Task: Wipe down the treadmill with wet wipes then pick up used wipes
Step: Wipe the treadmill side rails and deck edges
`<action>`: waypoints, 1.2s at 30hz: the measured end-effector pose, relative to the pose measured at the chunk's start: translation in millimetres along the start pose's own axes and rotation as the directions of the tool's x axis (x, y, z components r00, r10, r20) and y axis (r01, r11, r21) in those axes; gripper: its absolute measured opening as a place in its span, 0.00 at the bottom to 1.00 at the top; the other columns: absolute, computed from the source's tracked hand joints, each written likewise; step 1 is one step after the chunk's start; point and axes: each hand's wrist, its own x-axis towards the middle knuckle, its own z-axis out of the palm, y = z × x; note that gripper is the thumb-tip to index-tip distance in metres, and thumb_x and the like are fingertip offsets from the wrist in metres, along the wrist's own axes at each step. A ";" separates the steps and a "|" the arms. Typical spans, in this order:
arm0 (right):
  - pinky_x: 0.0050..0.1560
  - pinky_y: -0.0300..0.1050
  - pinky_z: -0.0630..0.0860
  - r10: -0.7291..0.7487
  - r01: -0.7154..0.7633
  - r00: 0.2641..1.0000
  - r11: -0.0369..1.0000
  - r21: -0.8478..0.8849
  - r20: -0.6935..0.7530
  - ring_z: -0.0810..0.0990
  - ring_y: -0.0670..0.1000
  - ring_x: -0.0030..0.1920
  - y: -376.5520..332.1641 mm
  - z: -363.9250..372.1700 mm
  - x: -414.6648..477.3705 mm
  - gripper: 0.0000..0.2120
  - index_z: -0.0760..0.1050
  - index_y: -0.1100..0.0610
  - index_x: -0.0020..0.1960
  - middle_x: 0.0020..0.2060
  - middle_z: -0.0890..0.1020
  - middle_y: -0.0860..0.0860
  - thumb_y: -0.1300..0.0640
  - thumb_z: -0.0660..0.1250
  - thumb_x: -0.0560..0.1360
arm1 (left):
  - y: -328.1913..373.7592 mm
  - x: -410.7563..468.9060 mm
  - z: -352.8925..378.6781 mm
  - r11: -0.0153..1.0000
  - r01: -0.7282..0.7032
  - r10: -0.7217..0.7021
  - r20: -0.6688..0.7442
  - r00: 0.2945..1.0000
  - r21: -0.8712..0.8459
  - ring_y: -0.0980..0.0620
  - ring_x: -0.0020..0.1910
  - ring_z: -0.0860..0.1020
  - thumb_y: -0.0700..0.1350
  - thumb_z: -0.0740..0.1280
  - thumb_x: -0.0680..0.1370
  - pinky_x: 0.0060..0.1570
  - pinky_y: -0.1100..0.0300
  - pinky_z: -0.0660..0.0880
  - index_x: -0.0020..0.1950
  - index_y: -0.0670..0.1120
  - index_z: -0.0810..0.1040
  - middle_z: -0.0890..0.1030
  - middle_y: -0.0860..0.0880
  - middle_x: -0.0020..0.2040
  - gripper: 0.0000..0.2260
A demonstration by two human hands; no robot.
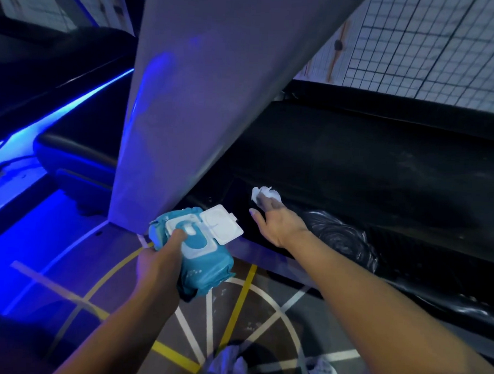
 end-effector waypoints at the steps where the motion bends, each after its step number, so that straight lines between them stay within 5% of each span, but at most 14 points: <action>1: 0.68 0.57 0.71 -0.008 0.007 1.000 1.000 -0.014 -0.010 0.66 0.57 0.75 0.8 3.0 -2.2 0.30 0.53 0.49 0.80 0.76 0.66 0.54 0.36 0.47 0.83 | 0.4 -0.3 1.5 1.000 0.003 -0.003 0.004 1.000 -0.010 0.40 0.45 0.86 0.46 0.74 0.78 0.42 0.51 0.83 0.64 0.38 0.78 0.86 0.41 0.50 0.18; 7: 0.69 0.53 0.68 -0.068 0.061 0.997 0.975 -0.213 -0.028 0.67 0.56 0.73 0.6 -2.6 0.0 0.32 0.53 0.51 0.80 0.73 0.70 0.53 0.33 0.43 0.82 | 2.0 -6.6 9.6 1.000 0.003 -0.002 0.026 1.000 -0.019 0.45 0.43 0.85 0.46 0.73 0.79 0.36 0.57 0.78 0.58 0.43 0.76 0.84 0.45 0.46 0.12; 12: 0.80 0.50 0.49 -0.186 0.167 0.983 0.903 -0.395 -0.009 0.61 0.53 0.78 9.1 -13.6 23.1 0.32 0.53 0.53 0.81 0.75 0.70 0.54 0.36 0.40 0.83 | -3.8 -7.0 5.6 1.000 -0.001 0.001 0.032 0.999 0.010 0.44 0.44 0.85 0.45 0.72 0.80 0.38 0.56 0.79 0.47 0.47 0.76 0.84 0.45 0.46 0.06; 15: 0.79 0.51 0.54 -0.214 0.168 0.975 0.893 -0.417 -0.065 0.68 0.57 0.74 5.2 -4.4 20.0 0.35 0.60 0.55 0.78 0.71 0.74 0.57 0.36 0.39 0.81 | -2.0 -2.5 0.7 1.000 0.000 -0.001 0.009 1.000 0.023 0.42 0.45 0.85 0.46 0.73 0.79 0.42 0.52 0.82 0.53 0.44 0.78 0.85 0.43 0.48 0.08; 18: 0.61 0.52 0.74 -0.233 0.165 0.960 0.920 -0.356 -0.158 0.78 0.59 0.62 8.2 -7.5 8.9 0.28 0.70 0.53 0.68 0.60 0.81 0.55 0.38 0.43 0.83 | 1.9 -1.6 0.1 1.000 -0.018 0.018 -0.014 1.000 0.001 0.41 0.47 0.87 0.47 0.74 0.77 0.45 0.45 0.84 0.68 0.42 0.77 0.86 0.42 0.55 0.22; 21: 0.46 0.51 0.75 -0.179 0.120 0.967 0.947 -0.297 -0.181 0.83 0.61 0.53 11.4 -24.6 4.1 0.21 0.69 0.49 0.68 0.55 0.84 0.55 0.40 0.48 0.85 | 2.9 -0.4 -0.3 1.000 -0.004 0.004 0.014 1.000 0.000 0.41 0.44 0.87 0.47 0.73 0.78 0.43 0.47 0.84 0.61 0.40 0.80 0.87 0.42 0.51 0.15; 25: 0.44 0.50 0.72 0.019 -0.087 0.951 0.974 -0.210 -0.308 0.82 0.62 0.53 12.0 -47.2 16.7 0.21 0.77 0.53 0.62 0.52 0.83 0.57 0.43 0.51 0.84 | 3.1 -0.2 -1.2 1.000 0.013 -0.013 0.042 0.999 0.006 0.44 0.39 0.87 0.46 0.73 0.79 0.33 0.55 0.82 0.53 0.42 0.80 0.87 0.44 0.44 0.08; 27: 0.57 0.50 0.74 -0.009 -0.014 0.964 0.996 -0.083 -0.267 0.77 0.60 0.64 11.1 -44.1 26.8 0.20 0.76 0.56 0.66 0.63 0.80 0.56 0.47 0.54 0.84 | 3.5 0.2 -1.1 1.000 0.011 -0.011 0.042 0.999 0.008 0.45 0.38 0.87 0.46 0.73 0.79 0.30 0.57 0.81 0.53 0.42 0.80 0.87 0.44 0.44 0.08; 30: 0.80 0.48 0.49 -0.106 0.107 0.993 0.994 -0.025 0.045 0.53 0.56 0.81 -5.2 -18.0 32.5 0.30 0.57 0.61 0.80 0.80 0.58 0.52 0.43 0.50 0.85 | 3.5 1.1 0.8 1.000 0.008 -0.010 0.044 0.999 0.025 0.46 0.36 0.87 0.46 0.73 0.79 0.27 0.58 0.80 0.50 0.44 0.78 0.86 0.44 0.44 0.07; 33: 0.80 0.49 0.37 -0.016 0.028 0.987 0.997 -0.077 0.158 0.37 0.53 0.81 -20.7 4.9 29.0 0.40 0.41 0.59 0.82 0.81 0.41 0.50 0.32 0.41 0.82 | 4.2 3.0 1.9 0.999 0.019 -0.020 0.042 0.999 0.027 0.45 0.40 0.86 0.47 0.73 0.80 0.30 0.57 0.80 0.50 0.45 0.77 0.86 0.44 0.45 0.07; 36: 0.79 0.45 0.36 0.010 0.004 0.988 0.996 -0.092 0.152 0.36 0.49 0.81 -19.6 2.0 15.4 0.42 0.39 0.57 0.82 0.81 0.38 0.52 0.30 0.38 0.80 | 4.1 4.7 2.4 0.999 0.022 -0.023 0.038 0.999 0.038 0.42 0.43 0.87 0.48 0.74 0.79 0.38 0.52 0.83 0.58 0.41 0.79 0.87 0.43 0.47 0.13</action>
